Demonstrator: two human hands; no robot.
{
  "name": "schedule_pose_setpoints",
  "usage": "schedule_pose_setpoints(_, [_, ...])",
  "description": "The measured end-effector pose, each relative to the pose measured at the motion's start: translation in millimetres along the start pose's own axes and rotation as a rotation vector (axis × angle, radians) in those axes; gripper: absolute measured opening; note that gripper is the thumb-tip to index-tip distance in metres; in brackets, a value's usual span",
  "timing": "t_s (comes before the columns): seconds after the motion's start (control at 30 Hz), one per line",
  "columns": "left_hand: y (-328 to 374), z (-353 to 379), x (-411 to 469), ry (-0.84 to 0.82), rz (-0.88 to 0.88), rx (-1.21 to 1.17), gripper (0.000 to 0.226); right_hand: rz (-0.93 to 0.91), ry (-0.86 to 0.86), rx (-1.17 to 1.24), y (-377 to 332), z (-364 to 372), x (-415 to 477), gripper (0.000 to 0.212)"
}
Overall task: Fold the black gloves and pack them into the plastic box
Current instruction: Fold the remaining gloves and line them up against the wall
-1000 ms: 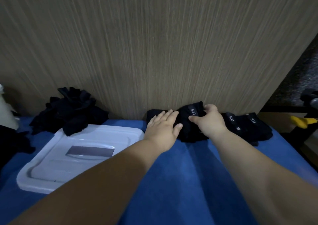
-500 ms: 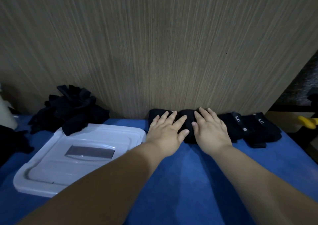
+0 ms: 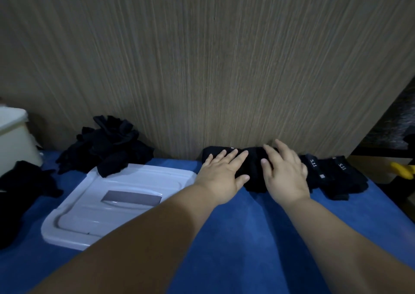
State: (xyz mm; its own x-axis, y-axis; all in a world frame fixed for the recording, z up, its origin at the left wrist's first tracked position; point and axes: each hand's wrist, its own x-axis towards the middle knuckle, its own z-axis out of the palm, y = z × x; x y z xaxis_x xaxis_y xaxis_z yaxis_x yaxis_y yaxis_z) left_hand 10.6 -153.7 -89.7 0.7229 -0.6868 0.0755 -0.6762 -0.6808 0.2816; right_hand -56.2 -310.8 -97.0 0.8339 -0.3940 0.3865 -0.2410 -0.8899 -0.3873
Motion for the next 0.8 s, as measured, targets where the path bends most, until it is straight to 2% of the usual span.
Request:
schedule_pose_setpoints(0.1, [-4, -15, -21, 0.129, 0.004, -0.073, 0.060, -0.067, 0.239, 0.077, -13, -11, -8, 0.034])
schedule_pose_setpoints(0.23, [-22, -28, -73, 0.204, -0.114, -0.042, 0.049, -0.151, 0.262, 0.173, -46, -10, -26, 0.018])
schedule_pose_setpoints(0.3, [-40, -31, -105, 0.241, -0.189, 0.020, 0.046, -0.209, 0.195, 0.229, -69, -3, -36, 0.013])
schedule_pose_setpoints(0.43, [-87, -39, -175, 0.336, -0.356, 0.061, 0.040, -0.295, -0.056, 0.337, -128, 23, -62, 0.011])
schedule_pose_setpoints(0.57, [-143, -48, -239, 0.609, -0.539, 0.071, 0.034, -0.337, -0.265, 0.398, -195, 48, -89, 0.012])
schedule_pose_setpoints(0.73, [-193, -77, -277, 0.671, -0.917, -0.065, 0.033, -0.348, -0.449, 0.420, -266, 69, -103, 0.019])
schedule_pose_setpoints(0.8, [-208, -81, -284, 0.712, -0.975, -0.104, 0.036, -0.346, -0.513, 0.423, -289, 77, -104, 0.022])
